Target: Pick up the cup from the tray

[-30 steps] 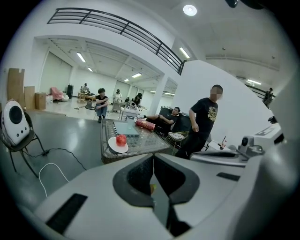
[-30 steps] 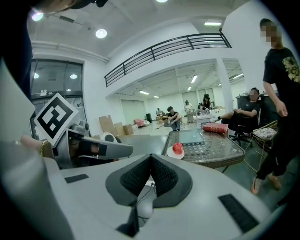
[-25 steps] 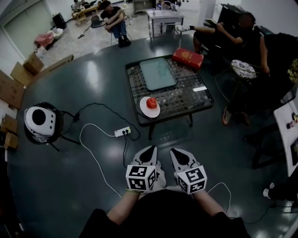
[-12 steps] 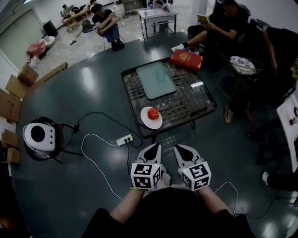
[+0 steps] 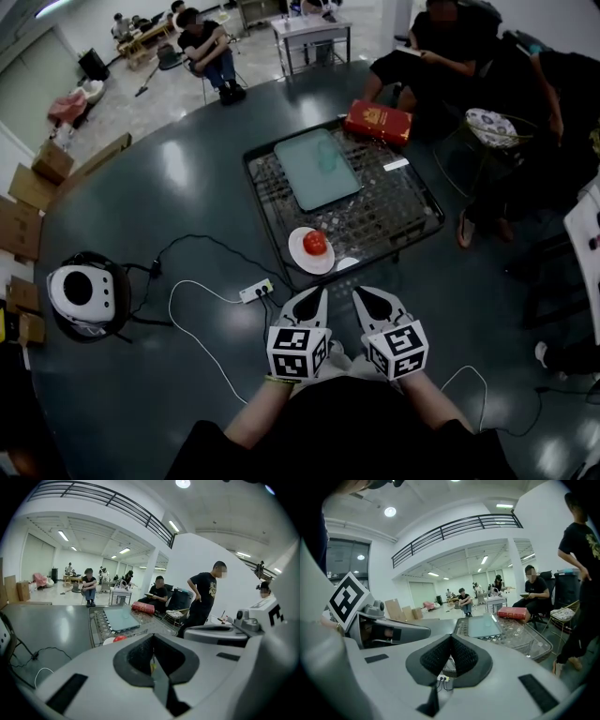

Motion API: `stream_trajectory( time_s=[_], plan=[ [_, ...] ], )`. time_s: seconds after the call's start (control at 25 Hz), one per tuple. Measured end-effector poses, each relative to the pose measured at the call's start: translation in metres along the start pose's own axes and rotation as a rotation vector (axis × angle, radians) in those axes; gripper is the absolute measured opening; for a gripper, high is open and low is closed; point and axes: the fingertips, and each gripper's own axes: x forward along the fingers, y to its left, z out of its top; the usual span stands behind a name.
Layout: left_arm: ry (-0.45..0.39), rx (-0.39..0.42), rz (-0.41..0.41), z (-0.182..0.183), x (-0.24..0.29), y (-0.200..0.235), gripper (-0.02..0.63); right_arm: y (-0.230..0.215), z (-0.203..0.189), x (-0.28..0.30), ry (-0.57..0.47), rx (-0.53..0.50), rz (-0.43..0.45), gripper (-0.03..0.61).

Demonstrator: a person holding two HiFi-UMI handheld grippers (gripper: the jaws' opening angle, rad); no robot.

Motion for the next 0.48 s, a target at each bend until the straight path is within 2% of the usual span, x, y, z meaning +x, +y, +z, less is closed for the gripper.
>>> stream_trajectory(
  time_s=[0.48],
  plan=[
    [0.02,-0.02,-0.005,0.012,0.032,0.011,0.011,-0.016,0.014,0.023,0.01,0.024,0.012,0.009]
  ],
)
